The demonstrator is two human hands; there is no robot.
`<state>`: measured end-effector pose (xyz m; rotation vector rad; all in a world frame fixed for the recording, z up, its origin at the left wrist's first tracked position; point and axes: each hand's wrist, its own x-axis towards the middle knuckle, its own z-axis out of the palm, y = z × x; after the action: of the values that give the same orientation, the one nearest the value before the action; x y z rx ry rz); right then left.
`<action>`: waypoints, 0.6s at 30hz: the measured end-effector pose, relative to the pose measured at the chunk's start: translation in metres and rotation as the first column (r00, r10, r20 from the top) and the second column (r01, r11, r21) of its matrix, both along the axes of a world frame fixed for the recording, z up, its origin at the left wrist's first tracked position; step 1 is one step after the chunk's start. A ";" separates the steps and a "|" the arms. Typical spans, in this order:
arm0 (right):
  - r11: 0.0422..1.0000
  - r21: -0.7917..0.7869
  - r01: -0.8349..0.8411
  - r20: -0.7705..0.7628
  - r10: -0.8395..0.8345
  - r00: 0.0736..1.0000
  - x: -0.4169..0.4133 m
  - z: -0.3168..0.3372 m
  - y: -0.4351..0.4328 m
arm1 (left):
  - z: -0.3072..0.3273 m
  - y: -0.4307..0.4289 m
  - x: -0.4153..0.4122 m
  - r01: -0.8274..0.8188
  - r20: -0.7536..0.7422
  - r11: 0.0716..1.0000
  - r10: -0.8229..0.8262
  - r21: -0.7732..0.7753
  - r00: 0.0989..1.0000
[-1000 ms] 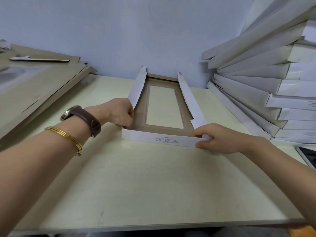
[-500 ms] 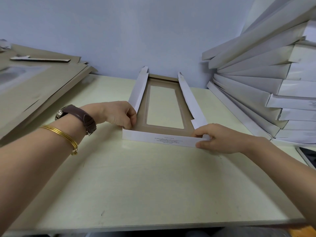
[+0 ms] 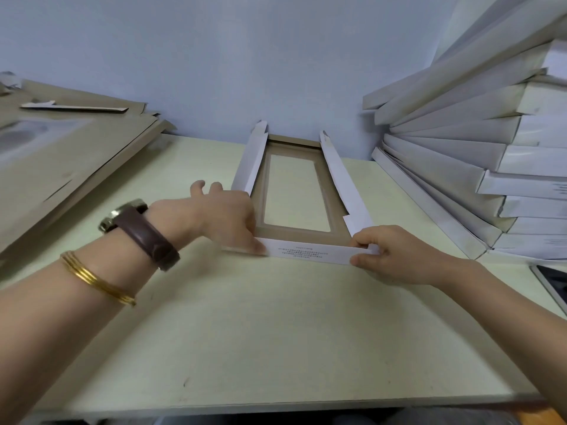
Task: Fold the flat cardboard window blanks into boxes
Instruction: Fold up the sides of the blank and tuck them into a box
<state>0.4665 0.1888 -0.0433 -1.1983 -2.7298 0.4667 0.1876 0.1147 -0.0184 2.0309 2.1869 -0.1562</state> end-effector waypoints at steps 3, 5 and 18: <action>0.997 0.052 0.049 -0.033 -0.047 0.998 -0.002 -0.005 -0.005 | -0.007 -0.004 0.021 0.061 -0.124 0.987 -0.043 0.146 0.991; 0.994 0.070 0.081 -0.082 -0.076 0.994 -0.005 -0.008 -0.009 | -0.014 -0.005 0.037 0.154 -0.150 0.959 -0.120 0.239 0.981; 0.999 0.003 0.053 -0.140 -0.052 0.989 -0.016 -0.003 -0.011 | -0.048 0.007 0.074 0.169 0.255 0.880 -0.305 0.444 0.918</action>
<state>0.4503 0.1783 -0.0463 -1.1847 -2.5737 0.5142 0.2615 0.1215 -0.0664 2.3358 1.8751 0.6240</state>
